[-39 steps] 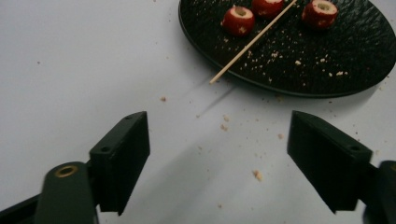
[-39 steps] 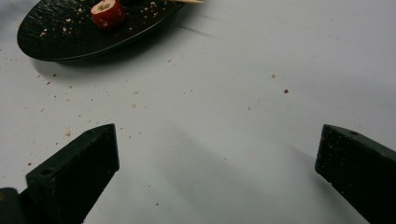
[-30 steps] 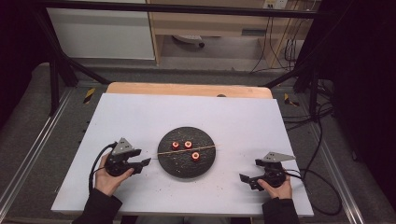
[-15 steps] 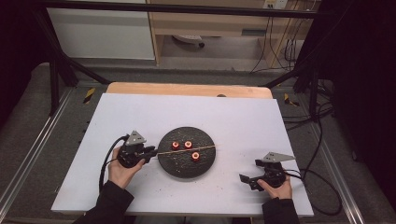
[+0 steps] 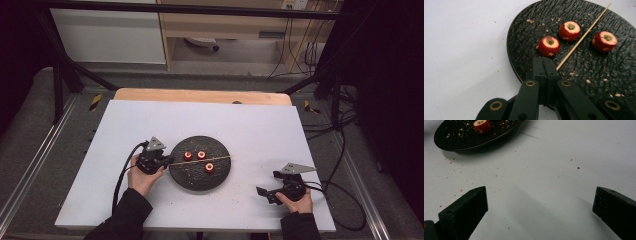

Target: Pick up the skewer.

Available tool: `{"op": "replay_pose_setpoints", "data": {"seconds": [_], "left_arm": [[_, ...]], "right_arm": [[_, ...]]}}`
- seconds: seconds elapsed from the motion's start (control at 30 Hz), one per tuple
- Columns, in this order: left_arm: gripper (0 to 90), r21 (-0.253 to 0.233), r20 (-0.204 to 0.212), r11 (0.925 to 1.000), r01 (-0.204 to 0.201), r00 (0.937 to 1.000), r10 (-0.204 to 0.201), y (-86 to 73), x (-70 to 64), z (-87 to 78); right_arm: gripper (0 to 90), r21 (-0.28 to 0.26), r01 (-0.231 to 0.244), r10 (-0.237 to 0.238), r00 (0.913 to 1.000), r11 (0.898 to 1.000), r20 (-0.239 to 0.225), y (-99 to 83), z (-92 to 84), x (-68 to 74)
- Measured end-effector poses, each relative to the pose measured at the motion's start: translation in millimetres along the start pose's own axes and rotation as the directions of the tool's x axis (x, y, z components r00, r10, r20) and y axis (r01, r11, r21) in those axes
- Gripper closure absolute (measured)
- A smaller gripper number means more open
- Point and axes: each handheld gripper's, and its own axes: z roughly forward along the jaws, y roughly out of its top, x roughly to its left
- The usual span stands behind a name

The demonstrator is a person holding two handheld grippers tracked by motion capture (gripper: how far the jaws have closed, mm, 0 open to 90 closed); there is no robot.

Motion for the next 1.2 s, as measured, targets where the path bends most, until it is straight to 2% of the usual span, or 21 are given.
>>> {"op": "replay_pose_setpoints", "data": {"seconds": [0.27,0.5,0.8,1.07,1.2], "left_arm": [[89.6,0.03,0.012,0.9994,-0.019,0.9998,0.018,-1.8,-0.5,10.8],[89.7,0.056,0.04,0.9963,-0.066,0.9972,0.064,-6.5,-6.9,7.2],[89.6,0.062,0.087,0.993,-0.1,0.9917,0.095,-11.6,-19.5,0.1],[89.4,0.084,0.109,0.9875,-0.134,0.9862,0.124,-9.8,-27.7,-3.1],[77.3,0.103,0.124,0.9841,-0.144,0.9835,0.131,1.0,-27.8,-7.2]], "right_arm": [[0.9,-0.002,-0.002,0.002,1.0,1.0,0.0,0.2,-1.0,-0.1],[0.9,-0.003,-0.001,0.001,1.0,1.0,-0.002,0.3,-1.6,-0.1],[0.9,0.0,-0.003,0.003,1.0,1.0,-0.001,0.2,-1.1,0.1],[0.9,0.002,0.0,0.0,1.0,1.0,-0.001,0.1,-0.5,-0.1],[0.8,0.0,-0.001,0.001,1.0,1.0,0.0,0.0,-0.7,-0.2]]}}
